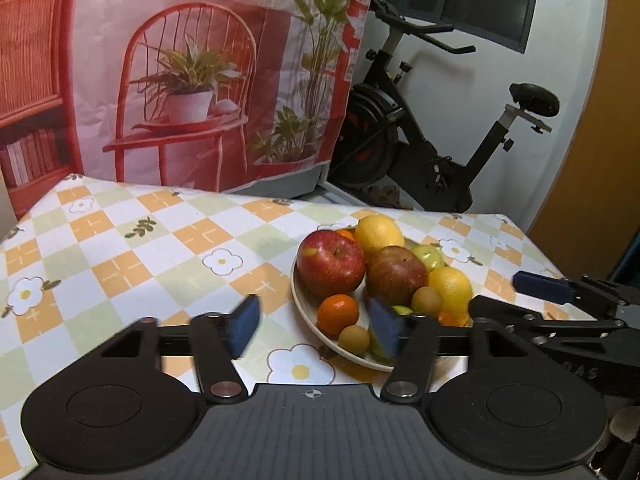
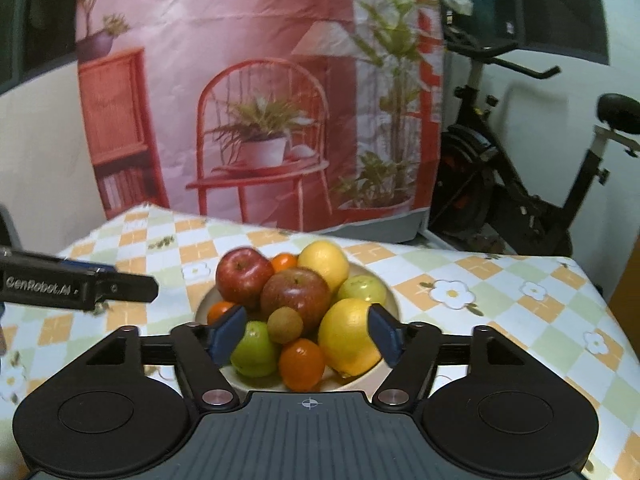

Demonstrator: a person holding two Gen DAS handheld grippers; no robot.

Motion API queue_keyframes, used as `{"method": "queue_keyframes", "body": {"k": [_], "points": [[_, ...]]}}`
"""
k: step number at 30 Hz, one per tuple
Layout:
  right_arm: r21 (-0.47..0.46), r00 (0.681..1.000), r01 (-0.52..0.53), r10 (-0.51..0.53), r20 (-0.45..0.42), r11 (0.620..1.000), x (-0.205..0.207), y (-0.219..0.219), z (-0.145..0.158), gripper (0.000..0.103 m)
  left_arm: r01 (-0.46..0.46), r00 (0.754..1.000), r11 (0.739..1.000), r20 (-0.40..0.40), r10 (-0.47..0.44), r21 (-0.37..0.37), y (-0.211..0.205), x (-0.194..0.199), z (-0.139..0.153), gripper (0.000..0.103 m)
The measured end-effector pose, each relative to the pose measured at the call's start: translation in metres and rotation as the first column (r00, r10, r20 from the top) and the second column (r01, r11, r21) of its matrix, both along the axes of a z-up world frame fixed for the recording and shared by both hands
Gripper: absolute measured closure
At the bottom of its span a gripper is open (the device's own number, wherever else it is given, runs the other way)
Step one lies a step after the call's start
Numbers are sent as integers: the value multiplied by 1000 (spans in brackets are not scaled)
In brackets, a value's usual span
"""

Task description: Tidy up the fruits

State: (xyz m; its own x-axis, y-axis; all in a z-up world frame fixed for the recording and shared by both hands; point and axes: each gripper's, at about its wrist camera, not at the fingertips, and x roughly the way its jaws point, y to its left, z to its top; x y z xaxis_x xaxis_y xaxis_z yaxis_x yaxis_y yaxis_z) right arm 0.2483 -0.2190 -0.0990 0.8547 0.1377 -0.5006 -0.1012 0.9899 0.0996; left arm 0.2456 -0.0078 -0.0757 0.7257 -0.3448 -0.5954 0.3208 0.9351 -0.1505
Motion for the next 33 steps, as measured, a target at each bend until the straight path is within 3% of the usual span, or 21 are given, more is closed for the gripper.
{"method": "queue_keyframes", "body": {"k": [3,5,8,21,28,33], "points": [[37,999,29,-30,18,999,-16,-6,18,9,11,1000,1000,12,-10,-19,5,-12,17,12],[54,999,45,-47,27,998,-27,-8,31,3,0,999,1000,38,0,-19,8,-23,29,8],[66,996,75,-78,46,995,-48,-7,52,1,-22,996,999,83,20,27,10,-44,49,0],[70,993,92,-97,73,993,-133,14,116,1,-42,984,999,173,39,9,31,-133,119,0],[64,989,84,-91,117,994,-175,27,144,1,-91,967,993,244,70,74,34,-178,147,0],[73,986,80,-90,142,994,-196,27,152,1,-132,947,977,313,74,169,25,-204,153,0]]}}
